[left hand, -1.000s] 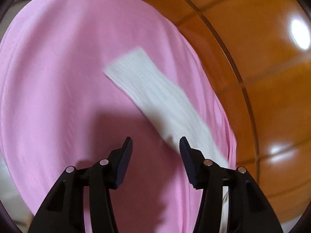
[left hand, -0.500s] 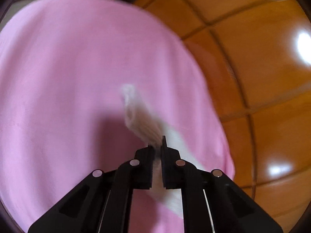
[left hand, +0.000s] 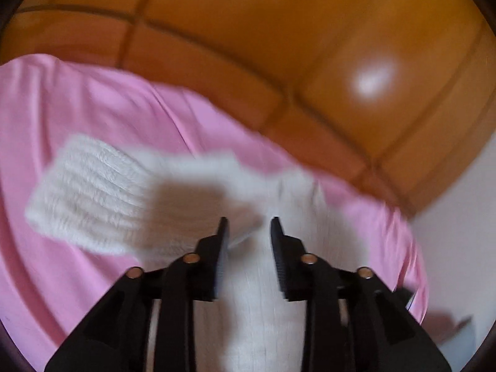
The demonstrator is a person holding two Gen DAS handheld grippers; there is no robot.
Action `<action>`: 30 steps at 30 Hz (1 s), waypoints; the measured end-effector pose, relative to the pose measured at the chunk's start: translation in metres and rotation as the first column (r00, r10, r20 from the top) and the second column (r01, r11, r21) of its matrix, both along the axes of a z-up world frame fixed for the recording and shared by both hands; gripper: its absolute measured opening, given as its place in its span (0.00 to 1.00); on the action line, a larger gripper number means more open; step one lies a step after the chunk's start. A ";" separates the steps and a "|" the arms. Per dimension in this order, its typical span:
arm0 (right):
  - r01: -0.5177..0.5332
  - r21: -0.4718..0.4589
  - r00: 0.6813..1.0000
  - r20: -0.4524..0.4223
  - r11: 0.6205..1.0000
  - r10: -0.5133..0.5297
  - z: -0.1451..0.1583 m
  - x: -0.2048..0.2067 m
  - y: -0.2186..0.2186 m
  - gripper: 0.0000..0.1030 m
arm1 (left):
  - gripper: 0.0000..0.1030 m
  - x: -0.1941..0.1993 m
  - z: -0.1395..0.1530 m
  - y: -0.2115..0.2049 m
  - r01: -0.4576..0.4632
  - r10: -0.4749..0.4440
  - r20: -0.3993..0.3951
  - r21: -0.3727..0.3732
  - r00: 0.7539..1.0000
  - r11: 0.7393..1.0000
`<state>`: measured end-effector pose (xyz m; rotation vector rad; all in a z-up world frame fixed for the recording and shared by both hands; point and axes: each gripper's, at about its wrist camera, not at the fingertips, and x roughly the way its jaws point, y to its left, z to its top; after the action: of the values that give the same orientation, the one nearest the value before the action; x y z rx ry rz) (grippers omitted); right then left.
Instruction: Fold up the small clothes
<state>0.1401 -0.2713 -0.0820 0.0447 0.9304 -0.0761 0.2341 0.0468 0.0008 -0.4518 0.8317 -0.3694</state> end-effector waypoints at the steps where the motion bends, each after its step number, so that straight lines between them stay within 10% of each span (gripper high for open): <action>1: 0.000 0.003 1.000 0.001 1.000 0.000 0.000 0.000 0.000 0.97 | 0.32 -0.003 -0.011 -0.010 0.020 -0.019 -0.022 0.028 1.000 0.999; 5: -0.001 0.015 1.000 -0.004 1.000 0.001 0.005 0.001 -0.001 0.95 | 0.33 -0.033 -0.041 -0.013 0.057 -0.051 -0.074 0.077 0.996 0.995; 8: -0.038 0.141 0.999 0.023 0.989 0.035 0.020 0.002 0.005 0.75 | 0.33 -0.060 -0.053 -0.002 0.052 -0.042 -0.073 0.131 0.996 0.990; 11: -0.182 0.362 0.981 0.004 0.914 0.194 0.028 0.021 0.038 0.58 | 0.33 -0.071 -0.065 0.021 0.031 -0.016 -0.110 0.136 0.994 0.990; 16: -0.265 0.476 0.939 -0.069 0.839 0.336 0.012 0.066 0.106 0.56 | 0.32 -0.083 -0.078 0.023 0.032 -0.017 -0.104 0.143 0.994 0.989; 20: -0.242 0.438 0.942 -0.110 0.866 0.318 0.002 0.098 0.143 0.39 | 0.32 -0.081 -0.082 0.021 0.031 -0.017 -0.109 0.134 0.994 0.991; 22: -0.233 0.407 0.945 -0.121 0.883 0.305 0.004 0.104 0.152 0.06 | 0.32 -0.080 -0.084 0.020 0.032 -0.019 -0.110 0.122 0.994 0.992; 30: -0.337 0.328 0.941 0.153 0.883 0.303 0.114 0.082 0.117 0.06 | 0.33 -0.081 -0.086 0.019 0.027 -0.014 -0.100 0.137 0.995 0.990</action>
<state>0.2219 -0.1539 0.0317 0.2220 0.8334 0.3998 0.1533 0.0654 -0.0855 -0.3342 0.9523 -0.3078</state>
